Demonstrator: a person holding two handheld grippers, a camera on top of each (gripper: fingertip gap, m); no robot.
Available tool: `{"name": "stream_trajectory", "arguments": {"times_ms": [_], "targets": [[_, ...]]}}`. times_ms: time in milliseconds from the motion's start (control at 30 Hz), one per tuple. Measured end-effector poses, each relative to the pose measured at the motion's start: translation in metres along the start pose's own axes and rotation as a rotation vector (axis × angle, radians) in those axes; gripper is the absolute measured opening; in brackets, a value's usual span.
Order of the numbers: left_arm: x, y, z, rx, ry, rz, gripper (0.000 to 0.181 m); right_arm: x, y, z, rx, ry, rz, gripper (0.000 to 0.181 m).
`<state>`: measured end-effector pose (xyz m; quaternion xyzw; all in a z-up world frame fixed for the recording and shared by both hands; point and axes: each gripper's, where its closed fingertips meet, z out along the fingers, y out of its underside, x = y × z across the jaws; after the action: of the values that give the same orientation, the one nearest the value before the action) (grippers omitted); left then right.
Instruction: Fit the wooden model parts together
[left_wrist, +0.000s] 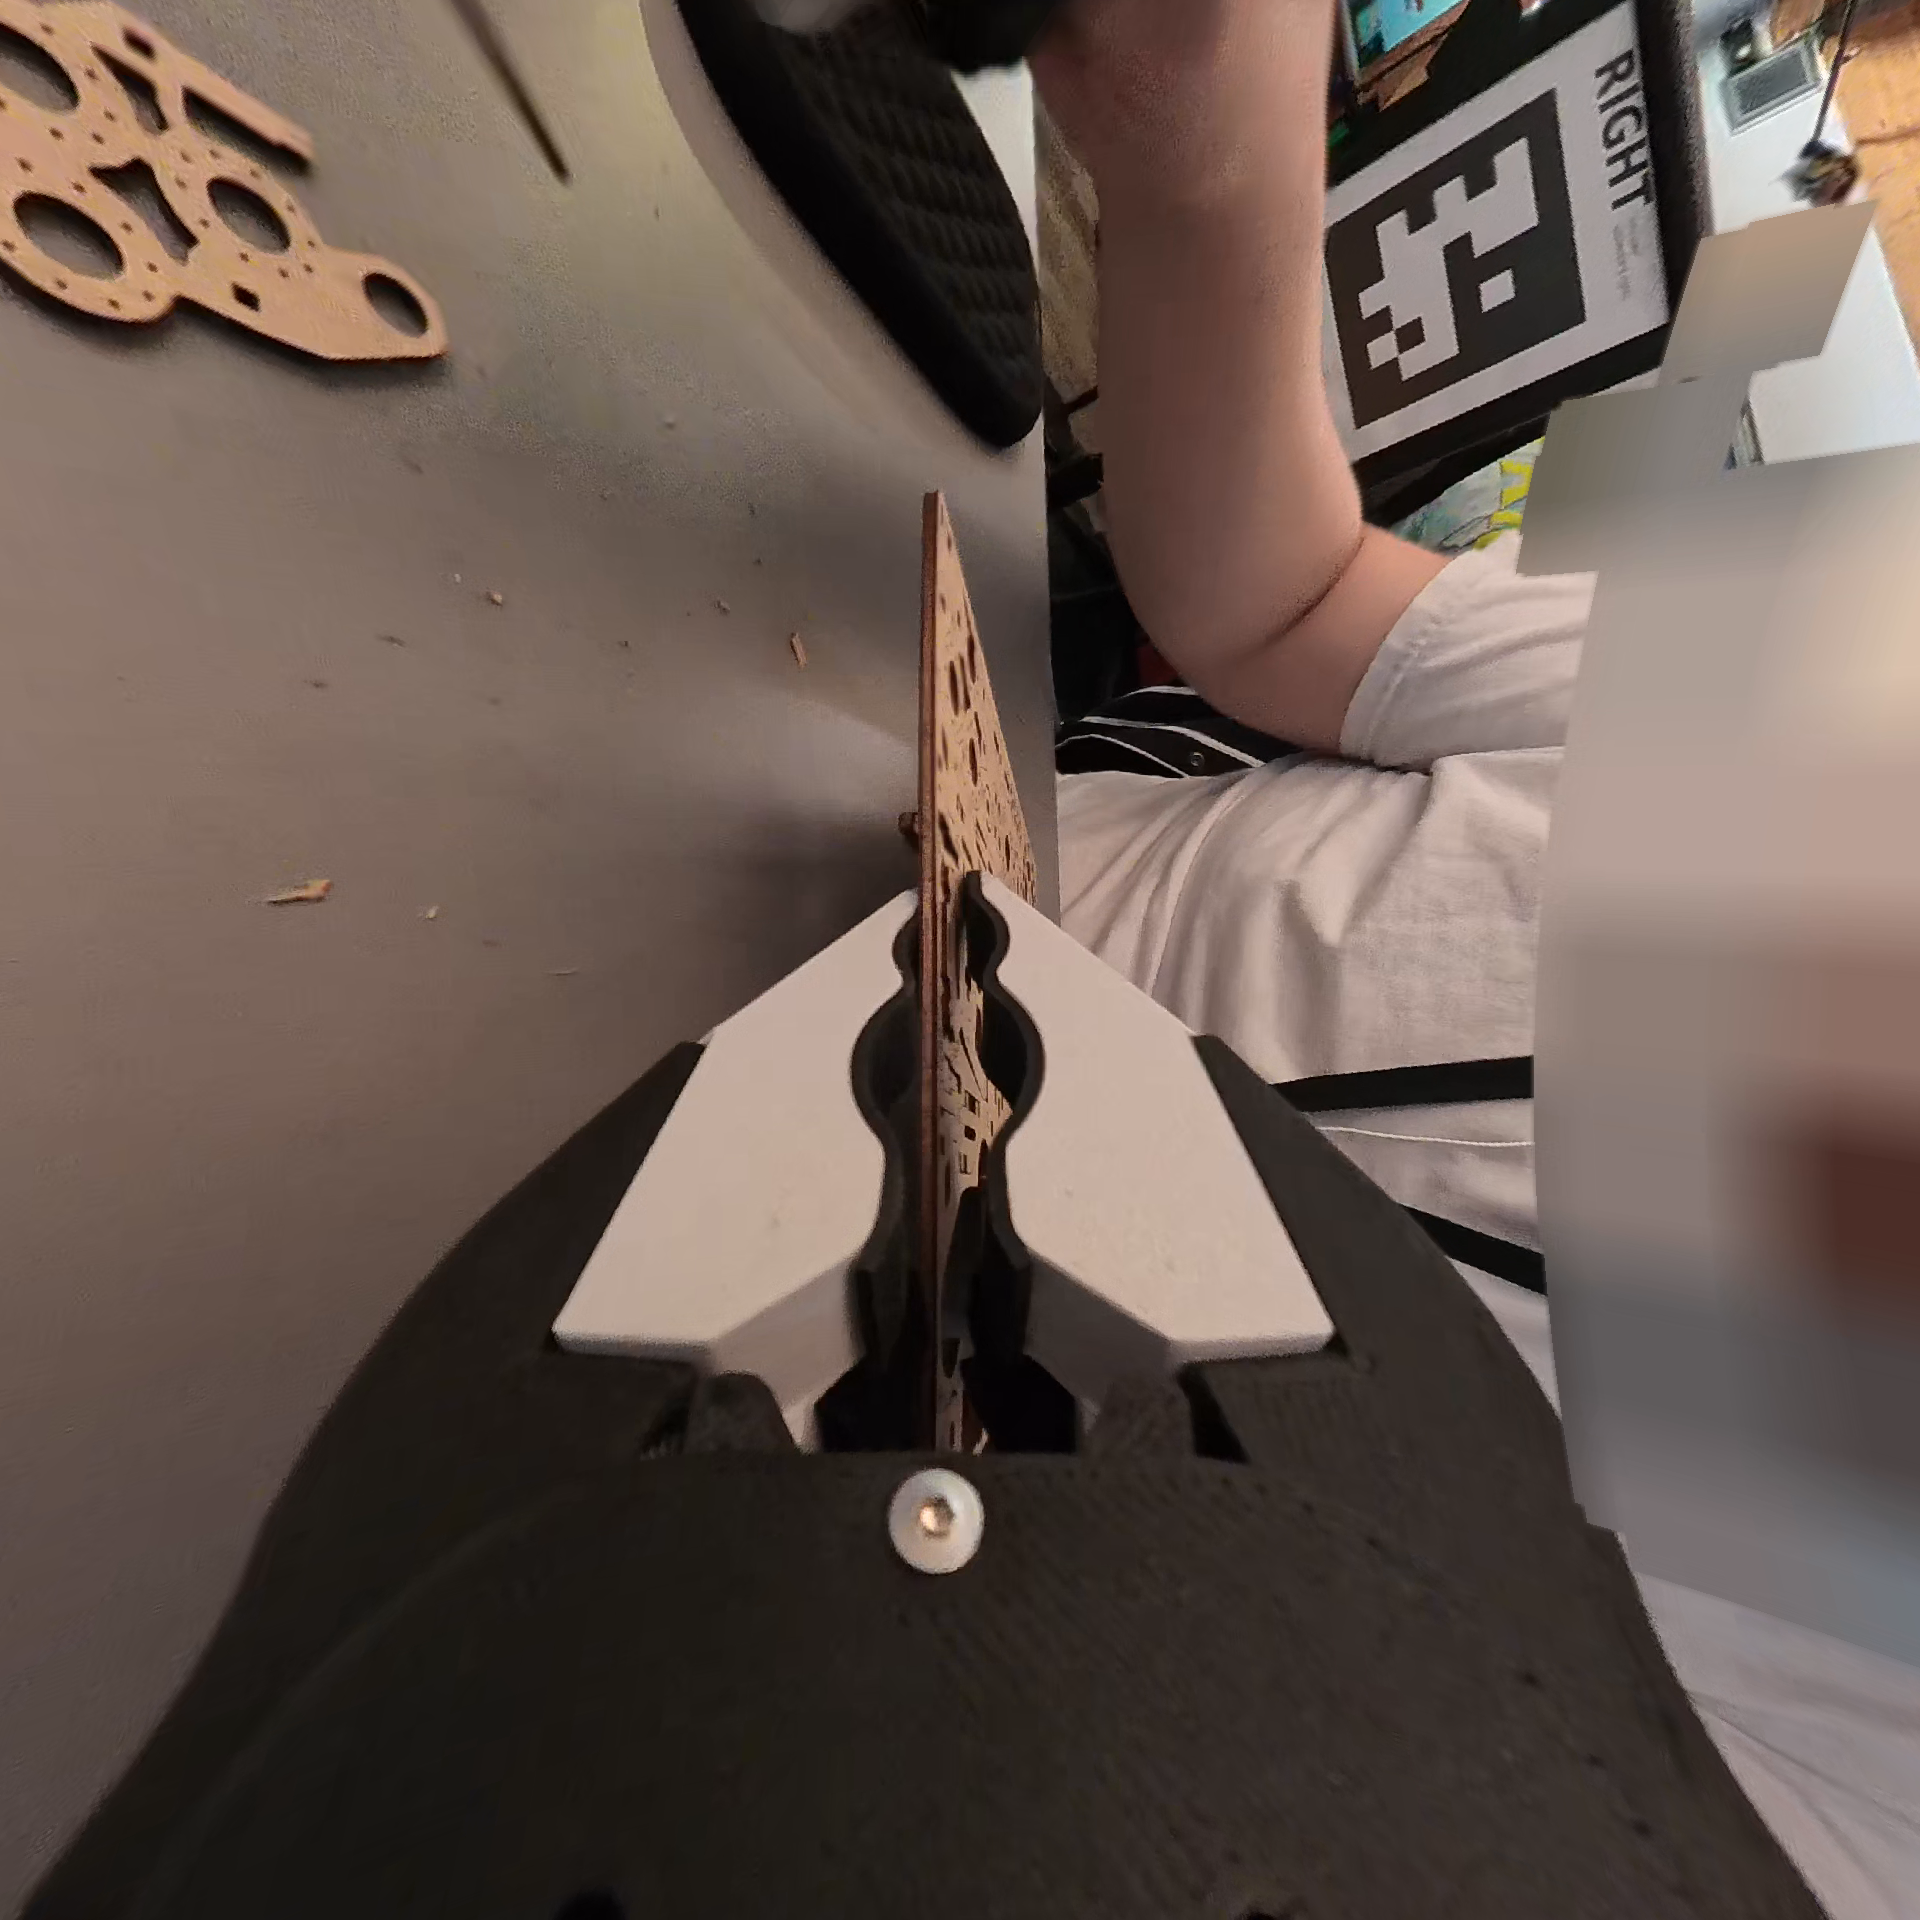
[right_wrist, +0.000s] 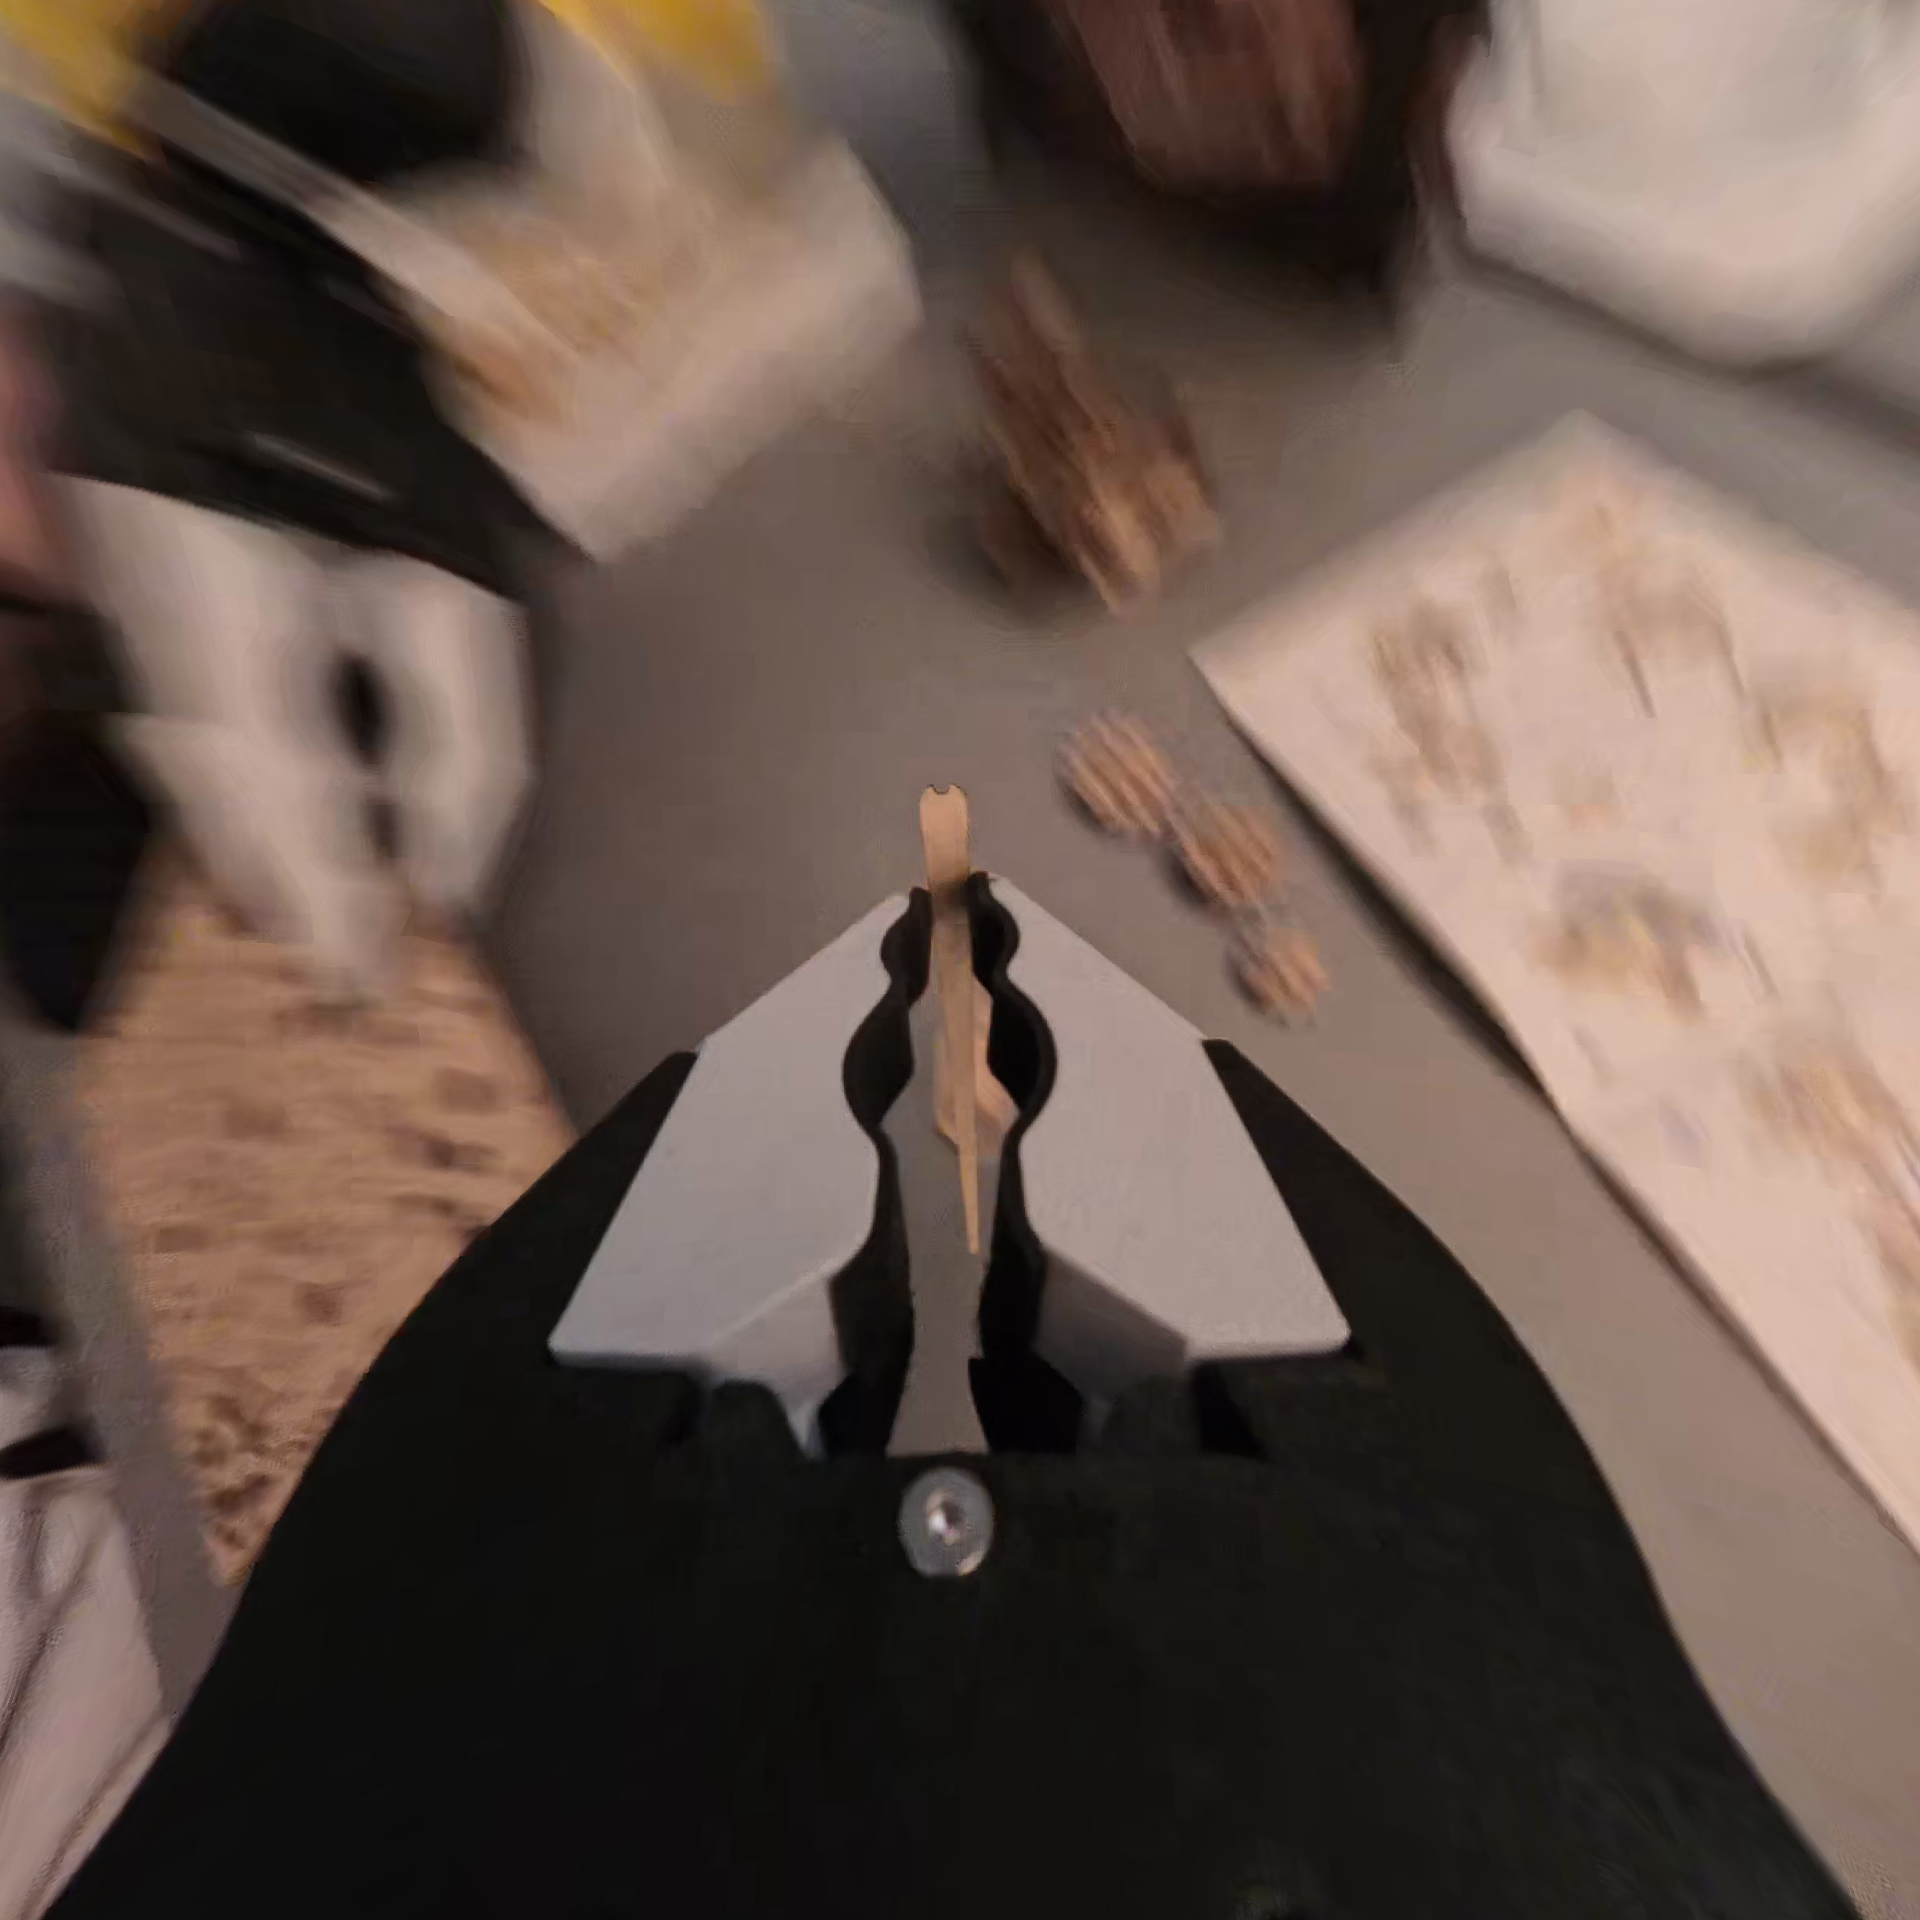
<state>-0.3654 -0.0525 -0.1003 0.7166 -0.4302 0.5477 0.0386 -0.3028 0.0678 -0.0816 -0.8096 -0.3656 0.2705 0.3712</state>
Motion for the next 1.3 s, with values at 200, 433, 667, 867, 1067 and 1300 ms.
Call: {"name": "stream_trajectory", "arguments": {"times_ms": [200,433,667,867,1067,1300], "targets": [[-0.008,0.003,0.002,-0.002,0.067,-0.055,0.002,-0.139,-0.074,-0.076,0.720,-0.470,-0.332,0.006],[-0.009,0.006,0.004,-0.012,0.100,-0.063,0.002,-0.146,-0.050,-0.036,0.639,-0.561,-0.358,0.007],[-0.008,0.005,0.003,-0.011,0.109,-0.052,0.002,-0.153,-0.040,-0.021,0.571,-0.563,-0.361,0.006],[-0.007,0.005,0.001,-0.006,0.118,-0.036,0.002,-0.150,-0.037,-0.023,0.549,-0.540,-0.352,0.006],[-0.007,0.005,0.002,-0.005,0.113,-0.036,0.002,-0.154,-0.033,-0.021,0.544,-0.573,-0.326,0.006],[-0.010,0.006,0.003,-0.005,0.117,-0.040,0.002,-0.163,-0.039,-0.029,0.606,-0.626,-0.286,0.006]]}}
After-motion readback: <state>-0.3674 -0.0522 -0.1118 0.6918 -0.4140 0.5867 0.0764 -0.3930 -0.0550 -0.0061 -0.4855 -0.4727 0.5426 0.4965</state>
